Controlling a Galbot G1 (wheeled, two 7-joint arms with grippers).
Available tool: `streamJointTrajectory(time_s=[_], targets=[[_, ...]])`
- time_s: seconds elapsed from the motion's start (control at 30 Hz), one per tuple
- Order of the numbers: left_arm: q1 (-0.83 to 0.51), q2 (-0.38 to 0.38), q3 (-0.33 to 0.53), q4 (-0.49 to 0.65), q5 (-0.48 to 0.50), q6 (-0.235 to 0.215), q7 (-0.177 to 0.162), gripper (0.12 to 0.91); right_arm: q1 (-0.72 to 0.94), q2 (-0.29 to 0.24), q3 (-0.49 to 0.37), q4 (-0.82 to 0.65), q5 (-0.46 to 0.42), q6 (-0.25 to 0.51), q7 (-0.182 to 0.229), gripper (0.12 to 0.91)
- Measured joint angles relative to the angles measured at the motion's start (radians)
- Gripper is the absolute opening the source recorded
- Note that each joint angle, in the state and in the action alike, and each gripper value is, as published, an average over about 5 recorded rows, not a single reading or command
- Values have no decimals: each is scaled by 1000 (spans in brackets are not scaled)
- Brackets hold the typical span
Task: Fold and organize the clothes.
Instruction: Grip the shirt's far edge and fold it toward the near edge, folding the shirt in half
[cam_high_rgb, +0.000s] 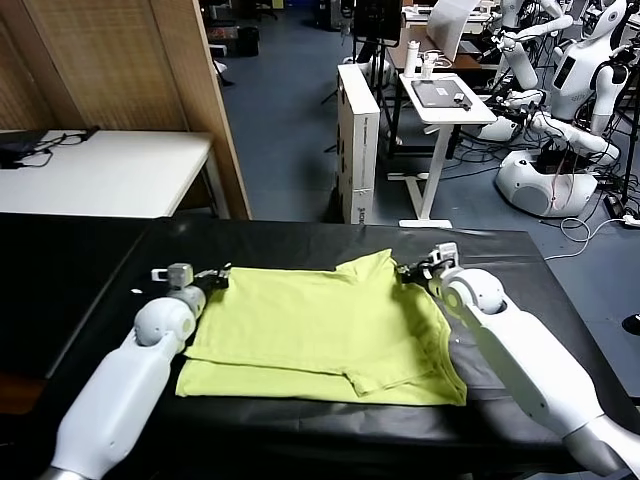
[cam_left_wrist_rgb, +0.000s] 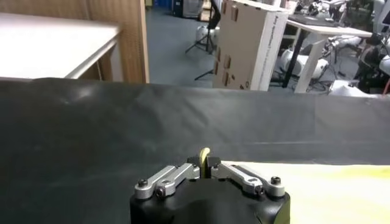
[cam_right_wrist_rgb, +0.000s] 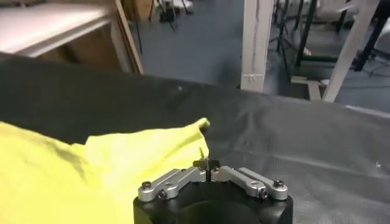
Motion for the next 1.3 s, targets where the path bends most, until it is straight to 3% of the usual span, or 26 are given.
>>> streamJointTrajectory(time_s=[0.27,0.47,0.63,0.87,1.1,1.3], targets=[[120,33,-72,-160,-14,5,-11,208,-92,-73,65,137,60,12,14,140],[217,58,-128,-256,-17,2,-15,208,-200,-166,132,266,97,7,27,140],[301,73,-172,-336,-26,4,-36,208,-328,-258,207,400,137,-7,45,140],[446,82,-233,-447,-7,9,-40,208,-494,-360,269,537,177,-58,93,140],[564,75,-257,-515,48,14,-19,208,-600,-405,267,595,167,-140,130,140],[645,59,-286,-537,80,13,-9,208,-624,-414,251,605,151,-170,132,140]])
